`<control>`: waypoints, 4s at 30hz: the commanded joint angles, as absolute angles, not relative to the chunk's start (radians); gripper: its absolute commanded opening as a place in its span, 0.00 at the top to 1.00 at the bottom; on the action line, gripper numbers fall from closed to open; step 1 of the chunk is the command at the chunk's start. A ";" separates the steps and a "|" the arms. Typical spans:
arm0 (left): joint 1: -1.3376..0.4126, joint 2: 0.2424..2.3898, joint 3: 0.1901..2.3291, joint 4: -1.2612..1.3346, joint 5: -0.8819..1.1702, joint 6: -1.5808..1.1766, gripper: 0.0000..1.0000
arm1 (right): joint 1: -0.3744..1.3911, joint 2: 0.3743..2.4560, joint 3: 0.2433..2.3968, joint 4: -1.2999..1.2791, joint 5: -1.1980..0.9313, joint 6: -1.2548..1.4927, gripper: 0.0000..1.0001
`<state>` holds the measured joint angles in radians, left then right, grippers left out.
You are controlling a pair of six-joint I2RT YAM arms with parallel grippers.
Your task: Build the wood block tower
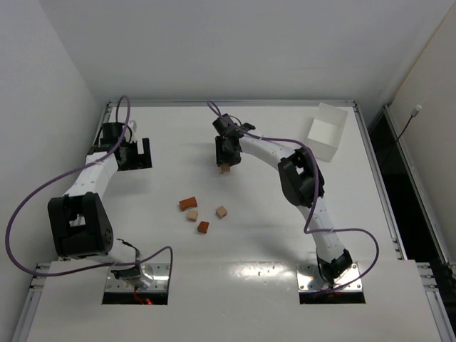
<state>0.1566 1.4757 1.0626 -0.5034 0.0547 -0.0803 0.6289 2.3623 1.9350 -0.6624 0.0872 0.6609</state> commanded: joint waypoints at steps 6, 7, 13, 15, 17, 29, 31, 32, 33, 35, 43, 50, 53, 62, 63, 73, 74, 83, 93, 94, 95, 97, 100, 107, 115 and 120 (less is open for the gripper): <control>0.156 1.465 1.075 -0.476 0.048 -0.089 0.00 | 0.650 2.373 1.950 -0.672 0.236 0.666 1.00; 0.156 1.474 1.075 -0.476 0.057 -0.089 0.00 | 0.650 2.373 1.950 -0.672 0.218 0.666 0.98; 0.156 1.483 1.085 -0.476 0.078 -0.089 0.00 | 0.660 2.338 1.888 -0.641 0.169 0.653 0.53; 0.156 1.483 1.075 -0.476 0.078 -0.089 0.00 | 0.669 2.327 1.888 -0.627 0.160 0.644 0.47; 0.156 1.474 1.063 -0.476 0.087 -0.089 0.00 | 0.669 2.318 1.888 -0.627 0.160 0.644 0.33; -0.084 1.390 0.991 -0.463 0.095 -0.204 0.00 | 0.617 1.960 1.795 -0.526 0.239 0.471 0.12; -0.126 1.400 1.000 -0.463 0.071 -0.245 0.00 | 0.595 1.922 1.743 -0.509 0.296 0.434 0.12; -0.144 1.411 1.023 -0.463 0.060 -0.264 0.00 | 0.569 1.855 1.714 -0.500 0.319 0.390 0.12; -0.182 1.442 1.035 -0.472 0.049 -0.278 0.00 | 0.555 1.823 1.682 -0.476 0.363 0.365 0.12; -0.230 1.479 1.087 -0.472 -0.004 -0.313 0.00 | 0.508 1.732 1.570 -0.450 0.414 0.298 0.12; -0.405 1.750 1.333 -0.514 -0.078 -0.379 0.21 | 0.235 1.516 1.260 -0.409 0.457 0.204 0.12; -0.497 1.968 1.577 -0.575 -0.112 -0.426 0.47 | 0.141 1.350 1.135 -0.419 0.422 0.204 0.12; -0.526 2.000 1.617 -0.575 -0.112 -0.449 0.58 | 0.121 1.321 1.112 -0.429 0.422 0.204 0.12; -0.595 2.037 1.628 -0.586 -0.123 -0.459 0.58 | 0.064 1.285 1.075 -0.439 0.394 0.195 0.13; -0.595 2.037 1.628 -0.586 -0.123 -0.459 0.55 | 0.064 1.285 1.075 -0.439 0.394 0.195 0.13; -0.595 2.066 1.617 -0.595 -0.143 -0.477 0.54 | 0.035 1.313 1.114 -0.448 0.354 0.222 0.14; -0.595 2.078 1.617 -0.595 -0.153 -0.477 0.54 | 0.035 1.313 1.114 -0.448 0.354 0.222 0.14; -0.595 2.117 1.637 -0.595 -0.141 -0.486 0.60 | 0.035 1.313 1.123 -0.457 0.345 0.222 0.16; -0.577 2.108 1.597 -0.578 -0.062 -0.495 0.98 | 0.035 1.313 1.103 -0.457 0.313 0.241 0.16; -0.562 2.083 1.588 -0.569 -0.048 -0.495 1.00 | 0.035 1.313 1.103 -0.457 0.304 0.241 0.16; -0.549 2.071 1.579 -0.554 -0.038 -0.505 1.00 | 0.035 1.313 1.103 -0.457 0.304 0.241 0.16; -0.539 2.048 1.546 -0.526 0.012 -0.505 1.00 | 0.035 1.313 1.094 -0.457 0.295 0.241 0.16; -0.511 1.993 1.497 -0.485 0.078 -0.528 1.00 | 0.035 1.313 1.094 -0.457 0.284 0.241 0.16; -0.411 1.957 1.443 -0.370 0.323 -0.508 1.00 | 0.044 1.322 1.085 -0.457 0.215 0.241 0.17; -0.318 2.060 1.413 -0.299 0.497 -0.520 1.00 | 0.044 1.350 1.103 -0.468 0.028 0.221 0.18; -0.282 2.131 1.447 -0.308 0.554 -0.500 0.88 | 0.044 1.370 1.103 -0.491 -0.159 0.221 0.18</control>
<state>-0.3012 2.0949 1.4239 -0.3260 0.4747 -0.5121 0.0418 1.3590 1.0813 -0.4889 -0.0063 0.2253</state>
